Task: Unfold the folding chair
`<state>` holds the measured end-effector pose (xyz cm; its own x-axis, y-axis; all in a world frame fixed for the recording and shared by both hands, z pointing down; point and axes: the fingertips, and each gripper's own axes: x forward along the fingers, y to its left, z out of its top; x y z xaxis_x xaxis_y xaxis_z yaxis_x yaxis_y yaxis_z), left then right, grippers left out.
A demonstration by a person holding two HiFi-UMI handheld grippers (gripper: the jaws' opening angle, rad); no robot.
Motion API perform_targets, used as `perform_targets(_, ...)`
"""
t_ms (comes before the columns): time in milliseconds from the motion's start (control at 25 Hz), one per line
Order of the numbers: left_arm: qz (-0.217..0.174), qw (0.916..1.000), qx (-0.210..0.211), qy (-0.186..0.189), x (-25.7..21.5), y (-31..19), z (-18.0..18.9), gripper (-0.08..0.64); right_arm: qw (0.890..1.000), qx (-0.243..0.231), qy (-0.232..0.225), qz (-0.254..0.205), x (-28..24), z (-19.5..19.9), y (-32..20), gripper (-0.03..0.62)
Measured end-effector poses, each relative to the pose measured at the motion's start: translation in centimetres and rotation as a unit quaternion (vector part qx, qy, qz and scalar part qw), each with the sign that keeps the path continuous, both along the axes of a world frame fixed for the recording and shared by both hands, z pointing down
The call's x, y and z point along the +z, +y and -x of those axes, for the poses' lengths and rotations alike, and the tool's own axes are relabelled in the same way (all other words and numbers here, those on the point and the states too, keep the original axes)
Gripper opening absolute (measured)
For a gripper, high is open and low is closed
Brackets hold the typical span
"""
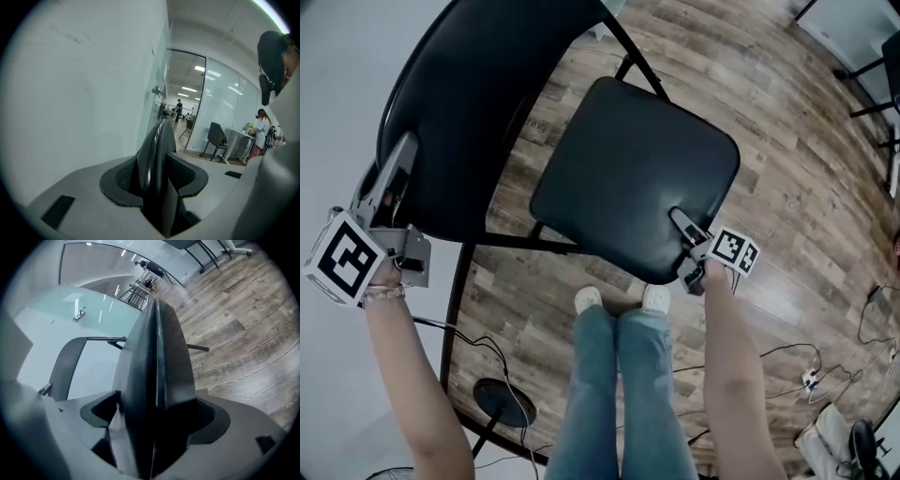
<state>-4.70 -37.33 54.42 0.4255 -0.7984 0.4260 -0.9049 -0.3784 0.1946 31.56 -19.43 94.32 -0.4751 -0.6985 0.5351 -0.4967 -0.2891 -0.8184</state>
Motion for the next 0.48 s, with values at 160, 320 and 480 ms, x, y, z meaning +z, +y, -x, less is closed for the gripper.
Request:
perform_targets(160, 0.008, 1.0, -0.004, 0.001, 0.96, -0.24, 0.47, 0.158, 1.0, -0.004, 0.004, 0.008, 0.99, -0.12, 0.36, 0.457)
perform_targets(320, 0.003, 0.9999, -0.012, -0.001, 0.87, -0.35, 0.54, 0.162, 1.0, -0.002, 0.006, 0.014, 1.16, 0.28, -0.15, 0.468)
perform_targets(480, 0.0, 0.9999, -0.013, -0.008, 1.01, -0.2, 0.47, 0.163, 0.999, 0.005, 0.041, 0.028, 1.15, -0.13, 0.28, 0.495)
